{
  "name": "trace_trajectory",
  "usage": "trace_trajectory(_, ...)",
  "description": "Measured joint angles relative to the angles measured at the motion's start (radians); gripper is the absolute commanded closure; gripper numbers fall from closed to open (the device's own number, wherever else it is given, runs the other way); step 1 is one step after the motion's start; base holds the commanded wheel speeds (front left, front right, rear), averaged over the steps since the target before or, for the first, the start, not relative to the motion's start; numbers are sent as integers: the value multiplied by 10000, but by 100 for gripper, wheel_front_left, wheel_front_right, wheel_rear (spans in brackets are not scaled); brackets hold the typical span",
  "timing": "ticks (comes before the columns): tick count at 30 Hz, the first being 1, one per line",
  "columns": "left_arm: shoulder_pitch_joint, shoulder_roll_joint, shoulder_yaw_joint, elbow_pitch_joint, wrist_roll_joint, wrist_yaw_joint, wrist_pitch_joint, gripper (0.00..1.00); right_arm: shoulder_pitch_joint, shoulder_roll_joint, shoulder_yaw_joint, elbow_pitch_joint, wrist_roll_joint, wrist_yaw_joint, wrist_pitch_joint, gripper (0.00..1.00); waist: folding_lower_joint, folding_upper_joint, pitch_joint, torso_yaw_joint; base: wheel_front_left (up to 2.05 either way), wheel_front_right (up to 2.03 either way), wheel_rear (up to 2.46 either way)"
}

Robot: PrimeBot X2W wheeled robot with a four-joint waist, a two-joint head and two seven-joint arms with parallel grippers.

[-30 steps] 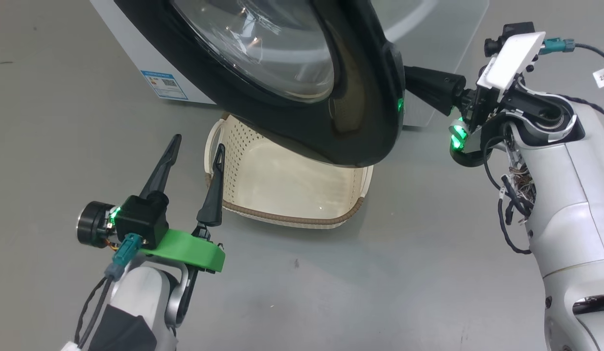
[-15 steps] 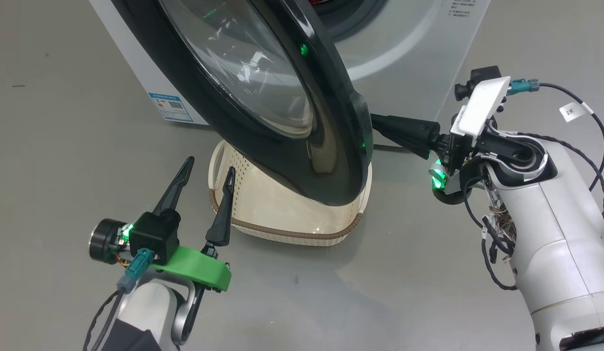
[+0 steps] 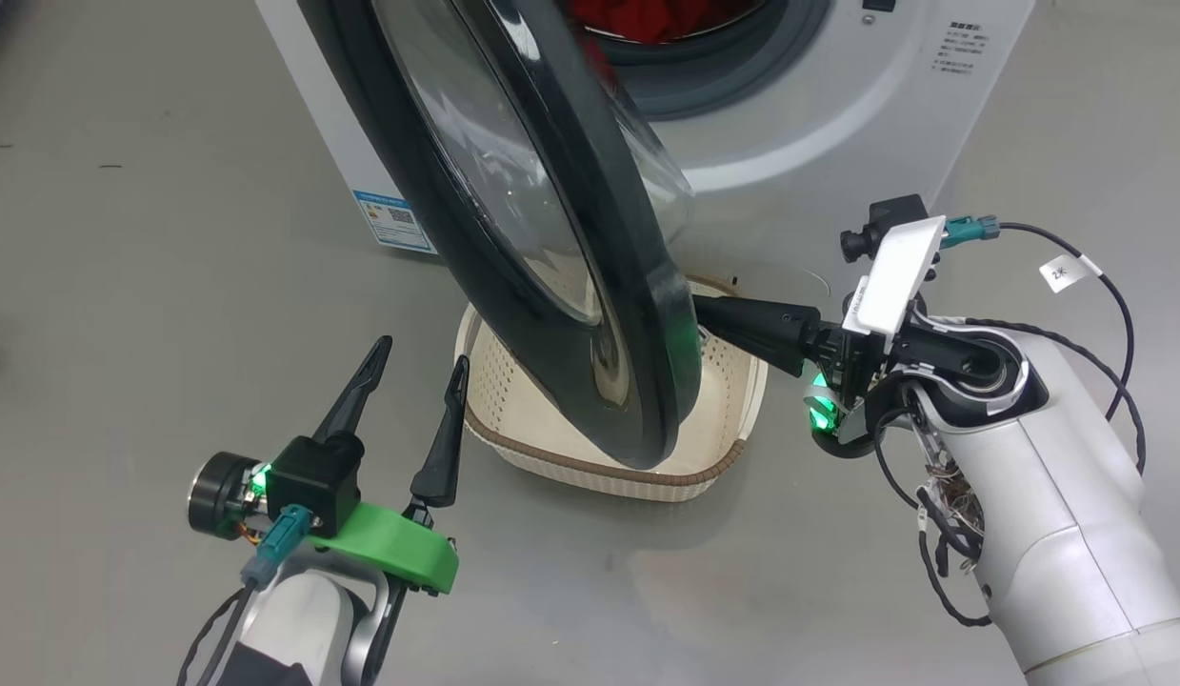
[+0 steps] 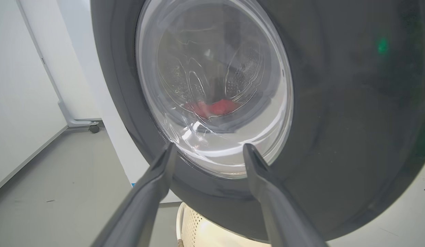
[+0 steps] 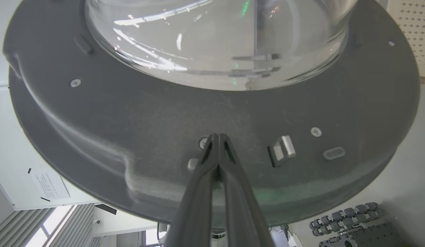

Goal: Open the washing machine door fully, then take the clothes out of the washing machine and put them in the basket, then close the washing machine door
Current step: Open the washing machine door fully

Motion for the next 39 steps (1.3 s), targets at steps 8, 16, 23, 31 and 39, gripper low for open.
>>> trace_trajectory(8, 210, 2, -36, 17, -240, 90, 0, 0, 324, 12, 527, -428, 282, 58, -102, 100, 0, 0, -208, 564, 0, 0, 0)
trace_trajectory(16, 367, 6, -38, 8, -303, 167, 0, 0, 670, 31, 1187, -734, 476, 58, -270, 100, 0, 0, -367, 1154, 0, 0, 0)
trace_trajectory(23, 470, 10, -35, 4, -403, 263, 0, 0, 829, 33, 1586, -980, 800, 58, -458, 100, 0, 0, -476, 1590, 0, 0, 0)
trace_trajectory(31, 564, 13, -44, 10, -407, 341, 0, 0, 929, 33, 1983, -1185, 1049, 58, -796, 100, -1, 0, -625, 2007, 0, 0, 0)
trace_trajectory(39, 619, 15, -44, 8, -407, 341, 0, 0, 1102, 31, 2291, -1281, 1206, 58, -1072, 100, -1, 0, -750, 2393, 0, 0, 0)
